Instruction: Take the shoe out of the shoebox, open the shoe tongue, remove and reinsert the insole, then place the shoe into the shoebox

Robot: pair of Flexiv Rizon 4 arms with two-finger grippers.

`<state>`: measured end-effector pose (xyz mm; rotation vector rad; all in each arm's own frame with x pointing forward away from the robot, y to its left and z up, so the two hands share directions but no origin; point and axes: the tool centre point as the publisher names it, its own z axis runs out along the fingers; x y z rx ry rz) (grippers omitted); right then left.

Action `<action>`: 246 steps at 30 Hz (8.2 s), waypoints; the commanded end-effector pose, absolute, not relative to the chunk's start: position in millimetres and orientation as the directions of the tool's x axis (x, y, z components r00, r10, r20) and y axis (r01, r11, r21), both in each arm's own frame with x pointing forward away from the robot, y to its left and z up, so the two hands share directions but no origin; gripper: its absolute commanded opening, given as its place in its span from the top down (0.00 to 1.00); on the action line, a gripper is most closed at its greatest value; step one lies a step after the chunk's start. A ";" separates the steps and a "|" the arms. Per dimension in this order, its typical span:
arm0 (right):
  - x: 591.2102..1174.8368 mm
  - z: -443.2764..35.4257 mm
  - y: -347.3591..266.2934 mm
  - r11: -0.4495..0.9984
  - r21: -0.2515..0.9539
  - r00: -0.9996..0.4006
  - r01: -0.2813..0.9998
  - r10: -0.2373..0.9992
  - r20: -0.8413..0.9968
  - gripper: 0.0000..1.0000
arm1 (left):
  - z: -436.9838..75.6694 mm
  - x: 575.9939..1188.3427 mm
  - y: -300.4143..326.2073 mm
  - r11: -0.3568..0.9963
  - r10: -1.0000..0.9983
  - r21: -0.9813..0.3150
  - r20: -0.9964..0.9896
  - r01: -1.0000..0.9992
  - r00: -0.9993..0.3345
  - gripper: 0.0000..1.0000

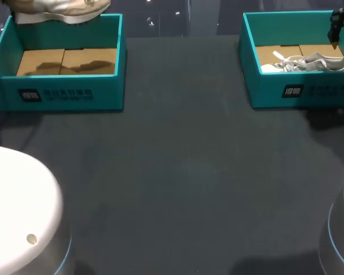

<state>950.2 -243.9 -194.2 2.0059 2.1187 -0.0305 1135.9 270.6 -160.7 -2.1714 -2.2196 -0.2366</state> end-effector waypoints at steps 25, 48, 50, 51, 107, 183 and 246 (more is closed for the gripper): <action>949.2 -194.2 -243.9 0.066 0.139 -0.041 0.988 0.983 -0.176 0.00 | -108.3 927.0 126.4 -0.070 0.984 0.133 0.173 0.989 0.046 1.00; 949.2 -194.2 -243.9 0.066 0.139 -0.041 0.988 0.983 -0.176 0.00 | -128.2 860.5 81.8 -0.106 0.978 0.099 0.192 0.989 0.086 1.00; 949.2 -194.2 -243.9 0.066 0.139 -0.041 0.988 0.983 -0.176 0.00 | -133.0 853.2 80.7 -0.103 0.976 0.079 0.201 0.992 0.085 1.00; 949.2 -194.2 -243.9 0.066 0.139 -0.041 0.988 0.983 -0.176 0.00 | -139.0 846.8 77.6 -0.063 0.976 0.085 0.215 0.994 0.043 1.00; 949.2 -194.2 -243.9 0.066 0.139 -0.041 0.988 0.983 -0.176 0.00 | -327.9 726.8 -83.8 -0.077 0.971 0.022 0.229 0.997 0.070 1.00; 949.2 -194.2 -243.9 0.066 0.139 -0.041 0.988 0.983 -0.176 0.00 | -258.3 708.4 -74.3 0.387 0.907 -0.271 -0.057 0.881 -0.416 0.00; 949.2 -194.2 -243.9 0.066 0.139 -0.041 0.988 0.983 -0.176 0.00 | -361.4 732.9 -42.7 0.396 0.155 -0.917 0.114 -0.044 -0.981 0.00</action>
